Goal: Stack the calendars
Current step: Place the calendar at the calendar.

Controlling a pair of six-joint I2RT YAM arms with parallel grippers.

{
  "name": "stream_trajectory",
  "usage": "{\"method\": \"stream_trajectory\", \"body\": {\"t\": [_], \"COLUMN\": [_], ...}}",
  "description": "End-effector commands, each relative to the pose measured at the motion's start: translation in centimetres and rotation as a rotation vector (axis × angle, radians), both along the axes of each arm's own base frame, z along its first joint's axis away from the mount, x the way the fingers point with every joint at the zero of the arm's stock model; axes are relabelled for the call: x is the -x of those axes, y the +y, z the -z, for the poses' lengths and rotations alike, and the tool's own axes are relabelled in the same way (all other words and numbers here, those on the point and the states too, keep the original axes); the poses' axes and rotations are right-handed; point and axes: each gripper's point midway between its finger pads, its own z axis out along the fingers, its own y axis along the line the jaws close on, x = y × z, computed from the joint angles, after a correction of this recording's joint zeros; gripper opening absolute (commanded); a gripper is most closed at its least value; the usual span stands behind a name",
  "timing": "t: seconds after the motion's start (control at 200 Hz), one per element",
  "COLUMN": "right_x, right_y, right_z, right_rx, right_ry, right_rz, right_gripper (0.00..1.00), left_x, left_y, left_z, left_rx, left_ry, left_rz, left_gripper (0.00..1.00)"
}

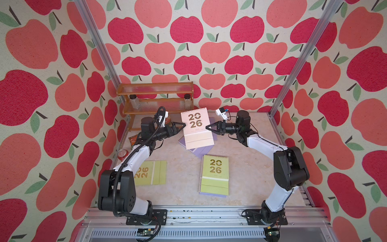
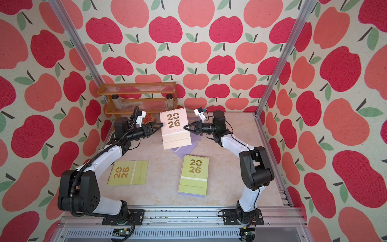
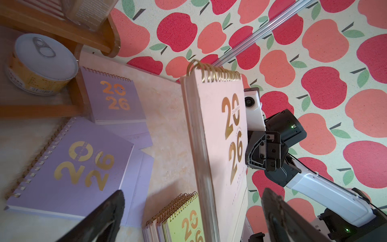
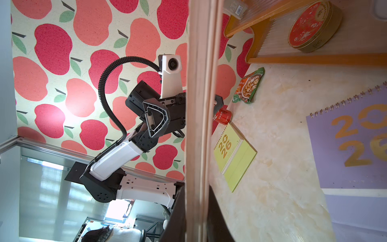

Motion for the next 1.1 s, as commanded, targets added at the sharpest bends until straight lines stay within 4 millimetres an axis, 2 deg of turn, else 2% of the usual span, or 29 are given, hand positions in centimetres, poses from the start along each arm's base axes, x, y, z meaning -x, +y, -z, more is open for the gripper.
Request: {"method": "stream_trajectory", "body": {"t": [0.0,0.255,0.45,0.575,0.655,0.78,0.81,0.855,0.92,1.015,1.096], "right_x": [2.0,2.8,2.9,2.8,2.7,2.8,2.9,3.0,3.2,3.1,2.7], "right_y": [-0.2,0.2,0.6,0.7,0.8,0.8,0.7,0.5,0.0,-1.2,-2.3], "right_z": [-2.8,-1.7,-1.7,-1.4,-1.0,-0.1,0.2,0.7,1.3,1.3,0.7], "right_rx": [-0.051,-0.04,-0.041,-0.037,-0.028,0.012,0.031,0.069,0.125,0.171,0.156], "right_ry": [-0.079,-0.055,-0.058,-0.053,-0.049,-0.05,-0.055,-0.063,-0.095,-0.138,-0.149], "right_rz": [-0.051,-0.066,-0.072,-0.072,-0.071,-0.072,-0.072,-0.068,-0.061,-0.046,-0.04], "right_gripper": [0.0,0.0,0.0,0.0,0.0,0.0,0.02,0.09,0.28,0.48,0.52], "left_x": [-0.4,-1.0,-0.8,-0.5,-0.3,0.1,0.3,0.5,0.8,1.2,1.6], "left_y": [-0.6,-1.1,-1.8,-2.3,-2.5,-2.7,-2.8,-2.9,-3.1,-3.4,-3.7], "left_z": [-2.2,-2.6,-2.7,-3.1,-3.3,-3.7,-3.9,-4.2,-4.4,-5.0,-5.2], "left_rx": [0.018,0.059,0.074,0.082,0.088,0.091,0.092,0.089,0.083,0.074,0.066], "left_ry": [-0.076,-0.08,-0.082,-0.088,-0.091,-0.103,-0.107,-0.115,-0.121,-0.132,-0.138], "left_rz": [0.043,0.063,0.089,0.104,0.116,0.143,0.154,0.172,0.202,0.245,0.277], "left_gripper": [0.99,0.91,0.75,0.57,0.41,0.05,0.0,0.0,0.0,0.0,0.0]}}
